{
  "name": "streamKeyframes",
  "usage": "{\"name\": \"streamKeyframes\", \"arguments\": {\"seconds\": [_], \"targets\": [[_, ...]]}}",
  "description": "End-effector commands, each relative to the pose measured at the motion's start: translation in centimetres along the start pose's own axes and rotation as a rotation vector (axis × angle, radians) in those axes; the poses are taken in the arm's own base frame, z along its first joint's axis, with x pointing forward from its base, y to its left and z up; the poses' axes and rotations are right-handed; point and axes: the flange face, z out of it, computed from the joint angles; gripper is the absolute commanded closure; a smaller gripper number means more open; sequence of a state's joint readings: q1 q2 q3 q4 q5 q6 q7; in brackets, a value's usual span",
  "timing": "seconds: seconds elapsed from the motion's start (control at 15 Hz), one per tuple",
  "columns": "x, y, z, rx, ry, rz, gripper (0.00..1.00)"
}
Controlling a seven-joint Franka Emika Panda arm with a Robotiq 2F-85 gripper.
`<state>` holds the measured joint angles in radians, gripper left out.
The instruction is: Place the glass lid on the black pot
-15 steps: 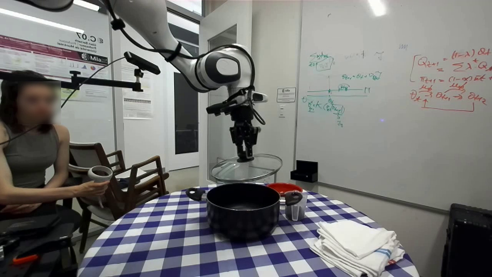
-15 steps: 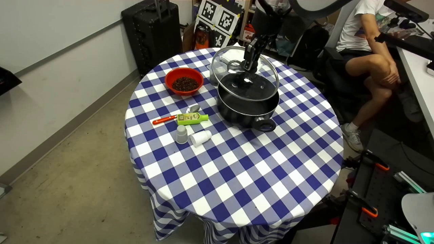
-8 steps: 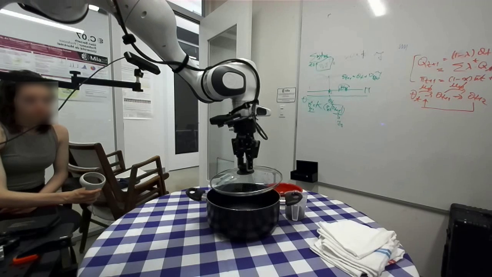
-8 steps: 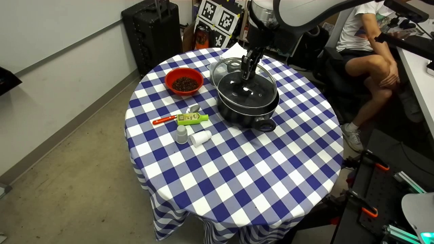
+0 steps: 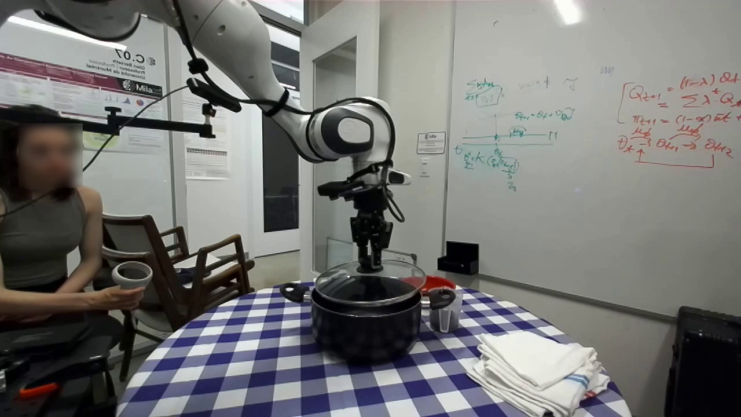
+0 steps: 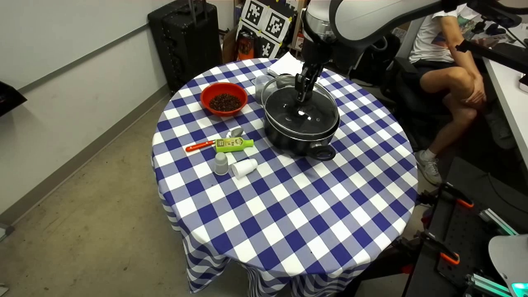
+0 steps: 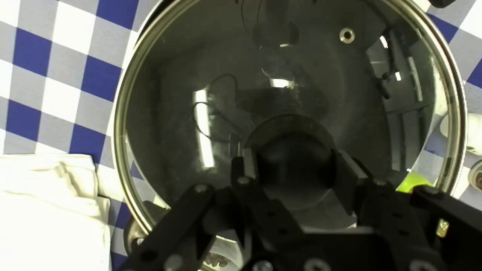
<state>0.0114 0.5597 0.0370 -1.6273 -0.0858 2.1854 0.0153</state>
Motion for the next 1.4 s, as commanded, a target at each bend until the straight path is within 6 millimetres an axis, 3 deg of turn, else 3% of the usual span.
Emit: {"name": "streamKeyframes", "arguments": {"seconds": [0.0, 1.33], "targets": [[0.4, 0.7, -0.9, 0.022, -0.008, 0.006, 0.75], [-1.2, 0.4, 0.1, 0.024, -0.035, 0.016, 0.75]]}}
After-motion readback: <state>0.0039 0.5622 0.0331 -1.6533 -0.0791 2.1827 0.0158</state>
